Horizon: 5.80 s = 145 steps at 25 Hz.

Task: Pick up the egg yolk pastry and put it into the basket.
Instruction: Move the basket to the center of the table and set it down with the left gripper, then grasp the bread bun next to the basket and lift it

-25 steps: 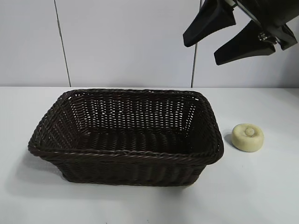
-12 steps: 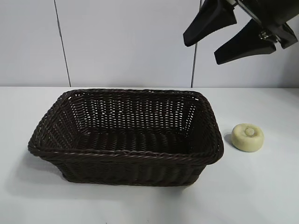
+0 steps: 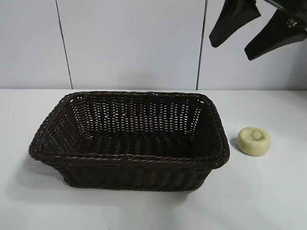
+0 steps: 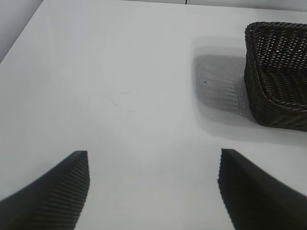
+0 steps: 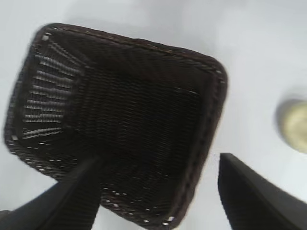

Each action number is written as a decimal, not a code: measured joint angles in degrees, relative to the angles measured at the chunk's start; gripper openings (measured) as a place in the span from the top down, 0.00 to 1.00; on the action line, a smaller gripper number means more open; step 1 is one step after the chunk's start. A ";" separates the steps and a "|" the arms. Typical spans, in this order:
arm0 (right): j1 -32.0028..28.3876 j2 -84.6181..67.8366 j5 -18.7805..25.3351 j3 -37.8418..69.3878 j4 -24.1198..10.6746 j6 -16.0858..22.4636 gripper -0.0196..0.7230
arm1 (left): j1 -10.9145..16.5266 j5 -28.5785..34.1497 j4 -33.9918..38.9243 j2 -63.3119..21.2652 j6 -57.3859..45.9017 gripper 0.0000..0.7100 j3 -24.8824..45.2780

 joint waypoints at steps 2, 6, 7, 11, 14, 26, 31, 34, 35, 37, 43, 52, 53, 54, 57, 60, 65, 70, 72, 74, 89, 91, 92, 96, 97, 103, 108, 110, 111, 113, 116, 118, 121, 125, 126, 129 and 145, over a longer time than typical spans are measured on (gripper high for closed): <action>-0.97 0.66 0.28 0.00 -0.36 0.29 0.31 | 0.00 0.00 0.00 0.00 -0.05 0.24 0.00; -5.34 1.56 0.50 0.00 -0.87 0.47 0.31 | 0.00 0.00 0.00 0.00 -0.05 0.24 0.00; -6.89 1.73 0.56 -0.05 -0.93 0.60 0.31 | 0.00 0.00 0.00 0.00 -0.05 0.24 0.00; -12.19 1.97 1.11 -0.05 -1.48 0.62 0.31 | 0.00 0.00 0.00 0.00 -0.05 0.24 0.00; -13.89 1.97 1.06 -0.11 -1.69 0.62 0.31 | 0.00 0.00 0.00 0.00 -0.05 0.24 0.00; -14.02 7.45 -3.68 -0.28 1.92 -0.65 0.31 | 0.00 0.00 0.00 0.00 -0.05 0.24 0.00; -14.02 13.54 -7.11 -0.28 3.26 -1.36 0.31 | 0.00 0.00 0.00 0.00 -0.05 0.24 0.00; -14.02 17.36 -9.47 -0.28 3.31 -1.37 0.31 | 0.00 0.00 0.00 0.00 -0.05 0.24 0.00; -14.02 18.69 -10.55 -0.32 3.46 -1.42 0.31 | 0.00 0.00 0.00 0.00 -0.05 0.24 0.00; -14.02 21.08 -11.99 -0.40 3.95 -1.53 0.31 | 0.00 0.00 0.00 0.00 -0.05 0.24 0.00; -14.02 27.07 -14.15 -0.47 5.14 -1.53 0.31 | 0.00 0.00 0.00 0.00 -0.05 0.24 0.00; -14.02 28.96 -15.46 -0.49 6.45 -1.76 0.60 | 0.00 0.00 0.00 0.00 -0.05 0.24 0.00; -14.02 28.96 -15.46 -0.49 6.45 -1.76 0.69 | 0.00 0.00 0.00 0.00 -0.05 0.24 0.00; -14.02 28.96 -15.46 -0.49 6.51 -1.76 0.79 | 0.00 0.00 0.00 0.00 -0.05 0.24 0.00; -14.02 28.96 -15.05 -0.66 6.57 -1.76 0.90 | 0.00 0.00 0.00 0.00 -0.05 0.24 0.00; -14.02 27.61 -13.49 -0.66 6.57 -1.76 0.91 | 0.00 0.00 0.00 0.00 -0.05 0.24 0.00; -14.02 19.99 -11.72 -0.66 6.46 -1.76 0.92 | 0.00 0.00 0.00 0.00 -0.05 0.24 0.00; -14.02 10.30 -8.71 -0.66 6.46 -1.76 0.92 | 0.00 0.00 0.00 0.00 -0.05 0.24 0.00; -14.02 8.01 -7.73 -0.66 6.46 -1.76 0.92 | 0.00 0.00 0.00 0.00 -0.05 0.24 0.00; -14.02 6.56 -7.31 -0.66 6.46 -1.76 0.92 | 0.00 0.00 0.00 0.00 -0.05 0.24 0.00; 4.82 5.95 -12.77 -0.49 8.82 -1.34 0.93 | 0.00 0.00 0.00 0.00 -0.05 0.24 0.00; 8.52 5.95 -14.16 -0.49 8.94 -0.86 0.93 | 0.00 0.00 0.00 0.00 -0.05 0.24 0.00; 10.00 5.95 -14.85 -0.49 9.00 -0.72 0.93 | 0.00 0.00 0.00 0.00 -0.05 0.24 0.00; 15.92 5.95 -17.86 -0.49 9.11 -0.68 0.93 | 0.00 0.00 0.00 0.00 -0.05 0.24 0.00; 17.11 5.95 -18.77 -0.49 9.17 -0.68 0.93 | 0.00 0.00 0.00 0.00 -0.05 0.24 0.00; 21.31 8.14 -25.35 -0.49 9.75 -0.65 0.93 | 0.00 0.00 0.00 0.00 -0.05 0.24 0.00; 23.18 13.19 -31.30 -0.49 10.71 -0.61 0.93 | 0.00 0.00 0.00 0.00 -0.05 0.24 0.00; 23.14 15.56 -32.94 -0.49 10.93 -0.61 0.93 | 0.00 0.00 0.00 0.00 -0.05 0.24 0.00; 23.14 16.63 -33.67 -0.49 10.93 -0.61 0.93 | 0.00 0.00 0.00 0.00 -0.05 0.24 0.00; 23.14 19.16 -35.58 -0.49 10.93 -0.61 0.93 | 0.00 0.00 0.00 0.00 -0.05 0.24 0.00; 23.14 22.63 -37.53 -0.49 11.00 -0.61 0.93 | 0.00 0.00 0.00 0.00 -0.05 0.24 0.00; 23.14 24.62 -38.52 -0.49 11.07 -0.61 0.93 | 0.00 0.00 0.00 0.00 -0.05 0.24 0.00; 23.14 27.21 -39.59 -0.49 11.11 -0.61 0.93 | 0.00 0.00 0.00 0.00 -0.05 0.24 0.00; 23.14 28.11 -39.65 -0.49 11.25 -0.61 0.91 | 0.00 0.00 0.00 0.00 -0.05 0.24 0.00; 23.14 28.11 -39.70 -0.49 11.25 -0.61 0.89 | 0.00 0.00 0.00 0.00 -0.05 0.24 0.00; 23.14 28.11 -39.26 -0.49 11.31 -0.61 0.71 | 0.00 0.00 0.00 0.00 -0.05 0.24 0.00; 18.98 25.92 -11.28 -14.57 10.41 0.91 0.34 | 0.00 0.00 0.00 0.00 -0.05 0.24 0.00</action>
